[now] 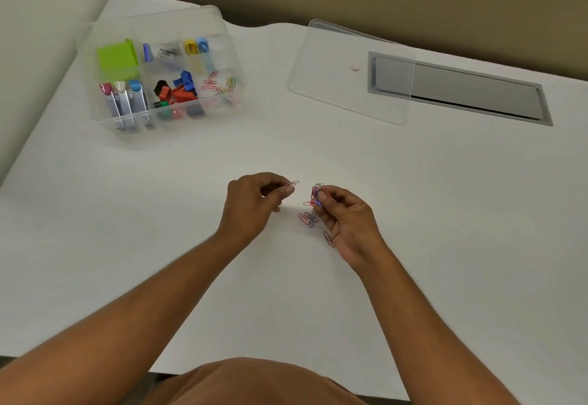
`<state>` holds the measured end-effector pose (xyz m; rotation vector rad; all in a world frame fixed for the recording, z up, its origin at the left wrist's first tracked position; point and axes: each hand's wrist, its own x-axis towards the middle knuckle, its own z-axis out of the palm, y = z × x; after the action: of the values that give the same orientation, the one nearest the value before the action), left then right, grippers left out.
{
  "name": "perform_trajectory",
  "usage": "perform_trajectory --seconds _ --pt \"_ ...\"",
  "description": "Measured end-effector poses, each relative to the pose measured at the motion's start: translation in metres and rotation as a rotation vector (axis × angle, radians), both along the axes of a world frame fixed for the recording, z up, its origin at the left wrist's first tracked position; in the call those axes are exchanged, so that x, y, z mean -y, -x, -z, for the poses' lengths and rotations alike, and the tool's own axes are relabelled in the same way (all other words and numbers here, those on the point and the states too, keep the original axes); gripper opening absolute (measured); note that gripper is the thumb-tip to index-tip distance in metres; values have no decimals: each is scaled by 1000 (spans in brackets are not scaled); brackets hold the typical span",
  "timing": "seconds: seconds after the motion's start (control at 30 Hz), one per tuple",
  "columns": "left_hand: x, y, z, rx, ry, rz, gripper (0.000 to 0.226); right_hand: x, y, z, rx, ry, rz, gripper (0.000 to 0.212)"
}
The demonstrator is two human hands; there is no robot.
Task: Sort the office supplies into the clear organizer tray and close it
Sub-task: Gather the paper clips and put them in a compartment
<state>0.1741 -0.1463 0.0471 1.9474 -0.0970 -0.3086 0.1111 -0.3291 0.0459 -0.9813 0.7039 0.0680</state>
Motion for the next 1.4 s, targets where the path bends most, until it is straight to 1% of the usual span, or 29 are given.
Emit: perform_trajectory --seconds 0.13,0.2,0.27,0.37,0.43,0.5,0.53,0.6,0.67,0.7,0.8,0.9,0.97,1.03,1.1,1.17,1.23,1.3,1.33,1.37,1.4 --pt "-31 -31 -16 -12 102 -107 10 -31 -42 -12 -25 -169 1 13" --pt "-46 -56 -22 24 121 -134 11 -45 -72 -19 19 -237 33 13" --pt "-60 -88 -27 72 107 -152 13 -61 -108 -27 71 -243 18 13" --pt "-76 -140 -34 144 69 -154 12 -83 -164 -38 152 -163 -29 13" --pt "-82 -173 -34 164 17 -163 8 -95 -200 -45 192 -47 -62 14" --pt "-85 -206 -31 136 -56 -201 11 -107 -231 -46 197 140 -91 16" --pt "-85 -219 -30 107 -92 -219 13 -112 -245 -44 188 265 -104 16" --pt "-85 -242 -28 53 -190 -223 18 -120 -269 -34 157 588 -150 15" --pt "-83 -256 -24 38 -332 -189 24 -129 -284 -26 126 903 -221 17" --pt "-82 -260 -22 52 -394 -171 26 -133 -288 -24 120 1004 -254 19" --pt "-84 -264 -16 155 -512 -146 28 -140 -291 -25 111 1123 -307 25" --pt "-87 -251 -24 259 -517 -93 25 -137 -285 -30 114 1159 -306 25" --pt "-88 -227 -35 358 -443 -5 21 -126 -268 -37 156 1133 -299 23" --pt "-87 -194 -35 443 -379 128 17 -108 -233 -46 176 1131 -318 22" --pt "-84 -159 -19 453 -378 259 18 -83 -183 -53 115 1200 -367 24" --pt "-80 -123 5 394 -403 369 27 -49 -122 -51 -27 1263 -416 28" --pt "-72 -85 26 385 -432 508 39 -14 -60 -43 -241 1279 -433 39" --pt "-57 -48 40 438 -468 632 50 11 -6 -30 -476 1257 -476 60" --pt "-47 -32 44 462 -489 676 55 19 14 -23 -556 1224 -509 74" --pt "-36 -17 44 479 -521 709 61 22 31 -16 -596 1176 -535 87" --pt "-23 -5 43 484 -558 734 67 23 43 -9 -595 1129 -545 96"
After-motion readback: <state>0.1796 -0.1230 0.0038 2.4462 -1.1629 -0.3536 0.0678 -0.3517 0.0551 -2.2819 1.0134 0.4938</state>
